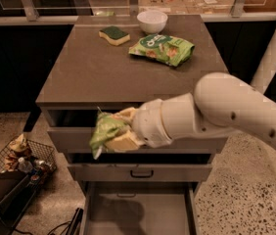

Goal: Place green jalapeno chip bag into bottom drawer

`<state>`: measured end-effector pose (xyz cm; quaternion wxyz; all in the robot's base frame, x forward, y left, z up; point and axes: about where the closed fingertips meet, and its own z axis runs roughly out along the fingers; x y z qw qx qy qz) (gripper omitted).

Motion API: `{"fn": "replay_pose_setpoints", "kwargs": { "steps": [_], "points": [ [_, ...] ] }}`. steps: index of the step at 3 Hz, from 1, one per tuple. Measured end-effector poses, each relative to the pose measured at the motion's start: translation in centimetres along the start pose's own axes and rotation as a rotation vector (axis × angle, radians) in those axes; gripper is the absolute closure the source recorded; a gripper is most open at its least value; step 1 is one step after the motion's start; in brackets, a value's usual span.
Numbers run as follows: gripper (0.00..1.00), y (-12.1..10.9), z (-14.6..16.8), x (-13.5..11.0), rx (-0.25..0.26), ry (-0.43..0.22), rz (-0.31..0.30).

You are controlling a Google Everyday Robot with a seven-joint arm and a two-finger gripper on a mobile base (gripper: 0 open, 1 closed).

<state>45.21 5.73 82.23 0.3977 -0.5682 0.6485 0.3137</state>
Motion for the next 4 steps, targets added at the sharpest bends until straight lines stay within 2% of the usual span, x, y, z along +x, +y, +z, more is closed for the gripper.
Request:
{"fn": "replay_pose_setpoints", "kwargs": {
  "steps": [1, 3, 4],
  "points": [
    [1.0, 2.5, -1.4, 5.0, 0.031, -0.039, 0.066],
    [1.0, 6.2, -1.6, 15.9, 0.111, -0.248, 0.185],
    [1.0, 6.6, -1.1, 17.3, 0.106, -0.293, 0.212]
  ]
}}
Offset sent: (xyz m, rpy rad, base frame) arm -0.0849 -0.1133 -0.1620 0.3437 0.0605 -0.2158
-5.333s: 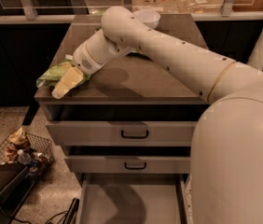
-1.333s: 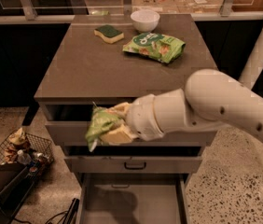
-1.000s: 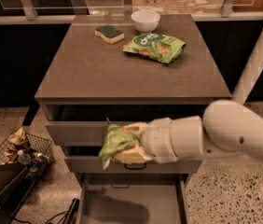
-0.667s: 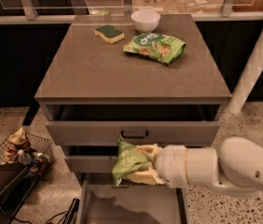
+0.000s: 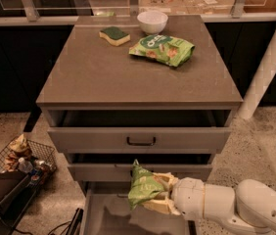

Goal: Place green jalapeno chip bag into bottom drawer

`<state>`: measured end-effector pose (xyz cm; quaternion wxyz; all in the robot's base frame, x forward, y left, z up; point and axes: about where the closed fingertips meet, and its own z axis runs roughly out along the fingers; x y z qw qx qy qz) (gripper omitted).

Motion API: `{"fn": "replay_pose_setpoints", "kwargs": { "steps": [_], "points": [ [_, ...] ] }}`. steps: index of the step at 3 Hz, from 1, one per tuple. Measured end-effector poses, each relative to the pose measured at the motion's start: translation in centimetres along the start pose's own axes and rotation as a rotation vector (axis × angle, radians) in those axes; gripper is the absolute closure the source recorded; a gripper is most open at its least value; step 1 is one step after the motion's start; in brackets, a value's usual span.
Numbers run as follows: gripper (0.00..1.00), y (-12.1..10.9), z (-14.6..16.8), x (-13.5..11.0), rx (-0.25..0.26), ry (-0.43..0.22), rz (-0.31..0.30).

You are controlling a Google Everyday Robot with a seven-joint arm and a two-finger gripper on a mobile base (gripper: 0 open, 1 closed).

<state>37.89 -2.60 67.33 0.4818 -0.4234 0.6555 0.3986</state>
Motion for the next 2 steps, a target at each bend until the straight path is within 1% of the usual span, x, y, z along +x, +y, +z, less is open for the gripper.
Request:
{"fn": "replay_pose_setpoints", "kwargs": {
  "steps": [1, 2],
  "points": [
    [1.0, 0.0, 0.0, 0.0, 0.0, 0.0, 0.0],
    [1.0, -0.4, 0.9, 2.2, 0.006, 0.003, 0.045]
  ]
}}
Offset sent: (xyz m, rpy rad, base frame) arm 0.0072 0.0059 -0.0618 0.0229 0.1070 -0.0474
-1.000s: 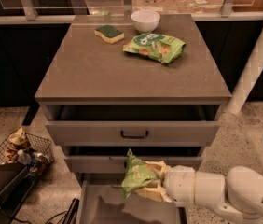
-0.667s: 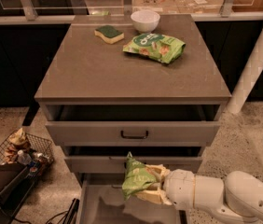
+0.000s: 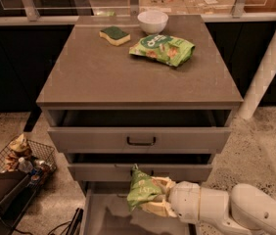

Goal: Place green jalapeno chip bag into bottom drawer

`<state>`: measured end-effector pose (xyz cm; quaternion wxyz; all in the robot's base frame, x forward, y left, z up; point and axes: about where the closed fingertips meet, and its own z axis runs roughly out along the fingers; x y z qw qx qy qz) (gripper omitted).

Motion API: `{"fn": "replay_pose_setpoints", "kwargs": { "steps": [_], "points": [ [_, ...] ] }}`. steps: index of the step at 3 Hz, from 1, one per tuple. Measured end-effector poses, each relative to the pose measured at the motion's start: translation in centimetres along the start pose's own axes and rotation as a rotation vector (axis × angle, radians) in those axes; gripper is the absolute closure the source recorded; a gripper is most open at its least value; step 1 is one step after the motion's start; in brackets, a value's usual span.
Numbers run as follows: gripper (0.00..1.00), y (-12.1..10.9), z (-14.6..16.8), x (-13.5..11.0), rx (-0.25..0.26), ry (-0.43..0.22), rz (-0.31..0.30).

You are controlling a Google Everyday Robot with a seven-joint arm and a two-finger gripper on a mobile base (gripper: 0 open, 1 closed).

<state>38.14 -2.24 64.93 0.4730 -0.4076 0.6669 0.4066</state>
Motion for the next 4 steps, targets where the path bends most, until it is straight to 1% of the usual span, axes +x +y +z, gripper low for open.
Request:
{"fn": "replay_pose_setpoints", "kwargs": {
  "steps": [1, 2, 3, 4],
  "points": [
    [1.0, -0.1, 0.0, 5.9, 0.038, 0.057, 0.081],
    [1.0, 0.6, -0.4, 13.0, 0.056, 0.14, 0.128],
    [1.0, 0.8, -0.3, 19.3, 0.054, 0.189, 0.154],
    [1.0, 0.7, 0.9, 23.1, 0.039, 0.215, 0.163]
  ]
}}
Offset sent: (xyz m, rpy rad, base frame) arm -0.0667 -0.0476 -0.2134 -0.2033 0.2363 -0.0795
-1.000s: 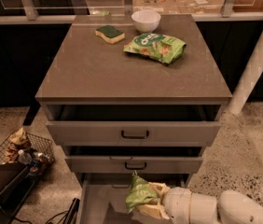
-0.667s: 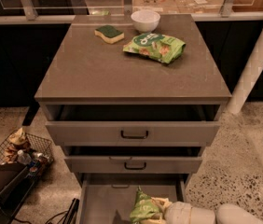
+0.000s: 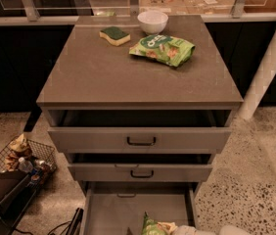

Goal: Place green jalapeno chip bag into bottom drawer

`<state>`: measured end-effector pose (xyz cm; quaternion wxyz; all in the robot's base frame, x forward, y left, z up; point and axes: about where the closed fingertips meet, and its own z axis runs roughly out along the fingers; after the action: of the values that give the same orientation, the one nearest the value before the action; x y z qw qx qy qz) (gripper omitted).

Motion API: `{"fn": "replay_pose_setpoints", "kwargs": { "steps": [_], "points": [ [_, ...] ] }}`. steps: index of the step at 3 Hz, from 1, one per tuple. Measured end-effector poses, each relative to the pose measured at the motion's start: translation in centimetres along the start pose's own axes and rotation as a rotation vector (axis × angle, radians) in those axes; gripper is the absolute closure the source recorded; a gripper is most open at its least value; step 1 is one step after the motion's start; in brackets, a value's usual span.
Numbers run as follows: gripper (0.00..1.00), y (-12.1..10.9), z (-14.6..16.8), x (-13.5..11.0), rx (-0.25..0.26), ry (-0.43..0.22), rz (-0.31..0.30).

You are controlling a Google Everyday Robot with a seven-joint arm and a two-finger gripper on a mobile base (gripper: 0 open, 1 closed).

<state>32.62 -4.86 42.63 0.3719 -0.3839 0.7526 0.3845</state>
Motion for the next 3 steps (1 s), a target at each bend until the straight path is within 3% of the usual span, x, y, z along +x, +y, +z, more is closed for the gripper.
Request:
{"fn": "replay_pose_setpoints", "kwargs": {
  "steps": [1, 3],
  "points": [
    [1.0, -0.5, 0.8, 0.1, 0.001, -0.003, 0.003],
    [1.0, -5.6, 8.6, 1.5, -0.045, -0.061, -0.033]
  ]
}}
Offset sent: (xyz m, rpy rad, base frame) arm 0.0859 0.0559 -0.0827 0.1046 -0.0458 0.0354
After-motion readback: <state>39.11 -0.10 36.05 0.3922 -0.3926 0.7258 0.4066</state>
